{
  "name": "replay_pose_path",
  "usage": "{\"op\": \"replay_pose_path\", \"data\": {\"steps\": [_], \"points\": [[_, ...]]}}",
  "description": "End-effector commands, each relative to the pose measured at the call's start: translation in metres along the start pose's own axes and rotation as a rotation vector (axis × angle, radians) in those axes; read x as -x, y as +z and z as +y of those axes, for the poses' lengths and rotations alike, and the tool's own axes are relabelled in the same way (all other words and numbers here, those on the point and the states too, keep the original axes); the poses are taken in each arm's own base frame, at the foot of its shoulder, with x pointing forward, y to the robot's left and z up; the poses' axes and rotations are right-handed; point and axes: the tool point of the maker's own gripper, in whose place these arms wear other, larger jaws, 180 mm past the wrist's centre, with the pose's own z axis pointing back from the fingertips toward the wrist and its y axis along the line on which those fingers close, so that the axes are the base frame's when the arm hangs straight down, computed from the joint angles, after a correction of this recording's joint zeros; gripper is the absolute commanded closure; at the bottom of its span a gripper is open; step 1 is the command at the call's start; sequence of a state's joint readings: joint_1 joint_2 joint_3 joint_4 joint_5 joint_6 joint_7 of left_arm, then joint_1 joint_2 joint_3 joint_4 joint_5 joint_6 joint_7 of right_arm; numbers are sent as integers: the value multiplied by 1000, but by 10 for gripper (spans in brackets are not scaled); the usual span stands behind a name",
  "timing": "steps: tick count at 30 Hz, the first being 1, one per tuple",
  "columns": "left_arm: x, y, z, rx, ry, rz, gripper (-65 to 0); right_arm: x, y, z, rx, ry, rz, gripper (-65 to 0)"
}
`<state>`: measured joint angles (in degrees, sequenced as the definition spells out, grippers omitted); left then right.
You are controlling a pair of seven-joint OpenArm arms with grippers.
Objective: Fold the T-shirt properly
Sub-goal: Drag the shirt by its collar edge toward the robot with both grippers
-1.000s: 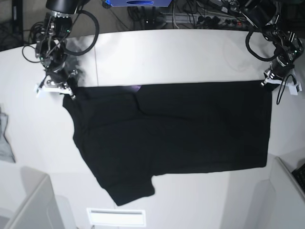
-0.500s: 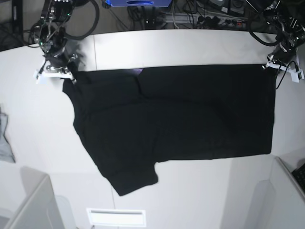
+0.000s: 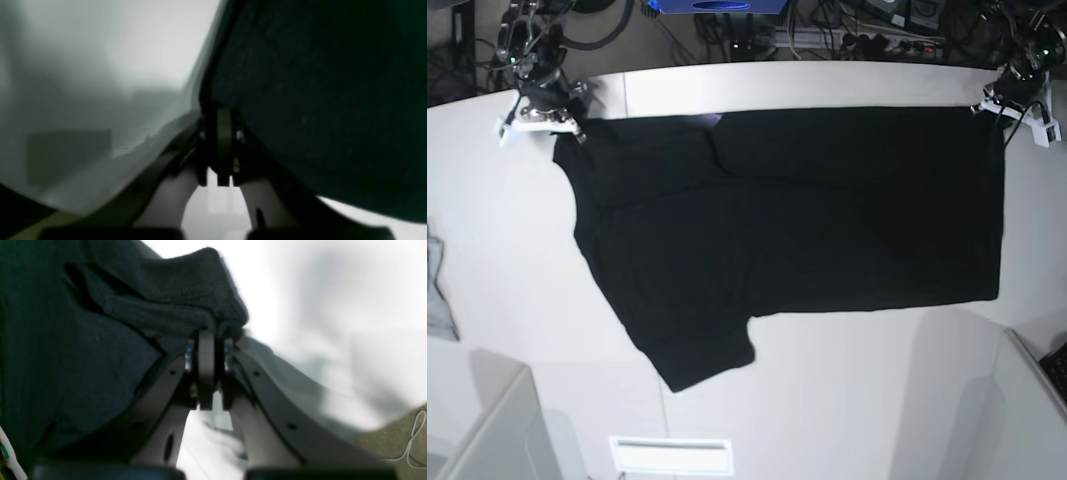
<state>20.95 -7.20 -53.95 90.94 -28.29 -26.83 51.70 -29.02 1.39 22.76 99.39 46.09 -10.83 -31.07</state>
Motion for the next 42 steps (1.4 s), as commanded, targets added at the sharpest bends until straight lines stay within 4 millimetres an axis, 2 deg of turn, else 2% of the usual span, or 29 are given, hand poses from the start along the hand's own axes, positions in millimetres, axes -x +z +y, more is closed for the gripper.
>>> {"op": "replay_pose_path", "data": {"steps": [1,10,17,35,36,38,40,42], "points": [[-13,7,6,-16,-27,-38,0,-3,6,-5,16,16,-6,0],[5,15,15,-37,-42,8,0,-9,32,-26,63,29,-38,0],[9,29,7,-40,-72,-3,0,-6,43,-29,70,46,-36,0],[13,31,11,-53,-67,4,-3,-1,47,-34,81,50,-25,0],[13,32,11,-55,-68,6,-79,-1,47,-35,84,51,-23,-30],[16,33,13,-58,-68,13,-230,-1,48,-35,84,53,-24,-158],[15,36,13,-59,-76,9,-370,-2,50,-35,86,56,-28,-252],[10,41,11,-63,-93,-5,-485,-3,52,-36,88,57,-33,-285]]}}
